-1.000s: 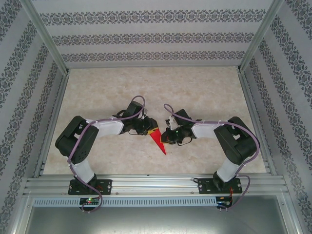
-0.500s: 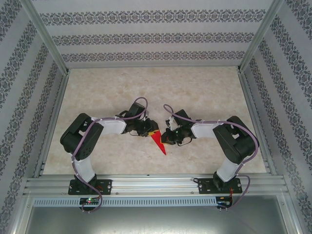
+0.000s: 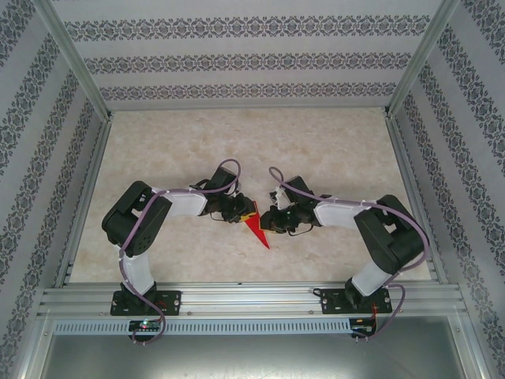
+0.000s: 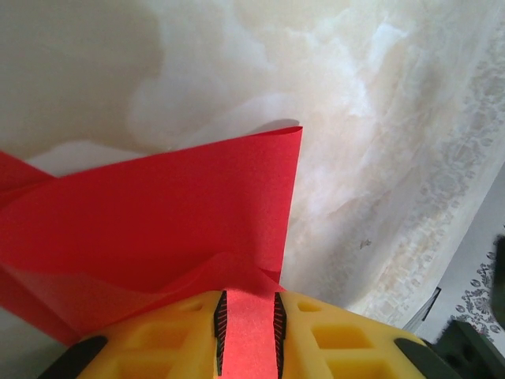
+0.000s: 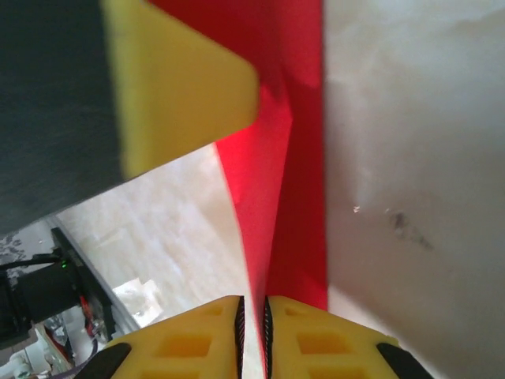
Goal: Fold a paper plane with a square sheet of paper (pick it up from the middle)
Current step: Fold the wing for the fifth time at the center of the table.
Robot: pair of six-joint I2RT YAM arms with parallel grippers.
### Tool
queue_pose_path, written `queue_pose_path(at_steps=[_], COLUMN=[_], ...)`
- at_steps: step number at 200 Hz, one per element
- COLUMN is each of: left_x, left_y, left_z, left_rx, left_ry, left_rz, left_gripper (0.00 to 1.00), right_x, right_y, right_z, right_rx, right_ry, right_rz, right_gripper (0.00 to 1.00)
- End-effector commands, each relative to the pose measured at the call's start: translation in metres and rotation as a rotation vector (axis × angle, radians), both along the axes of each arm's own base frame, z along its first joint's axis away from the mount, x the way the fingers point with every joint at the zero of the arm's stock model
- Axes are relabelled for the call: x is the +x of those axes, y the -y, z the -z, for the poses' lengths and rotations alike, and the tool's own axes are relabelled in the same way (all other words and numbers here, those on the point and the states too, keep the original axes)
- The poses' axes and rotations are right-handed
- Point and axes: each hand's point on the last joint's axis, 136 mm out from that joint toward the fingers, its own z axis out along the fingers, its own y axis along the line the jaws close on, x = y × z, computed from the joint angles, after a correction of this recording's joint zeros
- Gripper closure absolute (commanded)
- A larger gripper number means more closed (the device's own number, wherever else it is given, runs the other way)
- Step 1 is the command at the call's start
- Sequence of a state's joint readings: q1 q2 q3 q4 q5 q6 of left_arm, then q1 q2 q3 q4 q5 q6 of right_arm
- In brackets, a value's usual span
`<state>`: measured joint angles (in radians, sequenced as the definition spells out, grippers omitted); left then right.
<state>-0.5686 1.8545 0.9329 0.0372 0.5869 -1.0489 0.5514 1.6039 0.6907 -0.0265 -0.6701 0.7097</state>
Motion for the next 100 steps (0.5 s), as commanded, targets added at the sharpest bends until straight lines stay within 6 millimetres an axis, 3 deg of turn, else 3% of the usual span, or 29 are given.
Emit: queue_pose_path(at_steps=[1, 51, 100], left_x=[-0.018, -0.019, -0.019], left_y=[-0.013, -0.014, -0.015], left_z=[0.031, 0.031, 0.031], left_rx=[0.093, 0.097, 0.099], left_ry=[-0.094, -0.095, -0.096], left_rz=[-0.021, -0.017, -0.021], left_gripper=[0.74, 0.74, 0.75], right_x=[-0.007, -0.026, -0.038], right_y=[0.002, -0.001, -0.002], right_z=[-0.007, 0.008, 0.024], right_rx=[0.032, 0.017, -0.017], right_ry=[-0.02, -0.062, -0.095], right_rz=[0.03, 0.034, 0.001], right_gripper=[0.79, 0.79, 0.94])
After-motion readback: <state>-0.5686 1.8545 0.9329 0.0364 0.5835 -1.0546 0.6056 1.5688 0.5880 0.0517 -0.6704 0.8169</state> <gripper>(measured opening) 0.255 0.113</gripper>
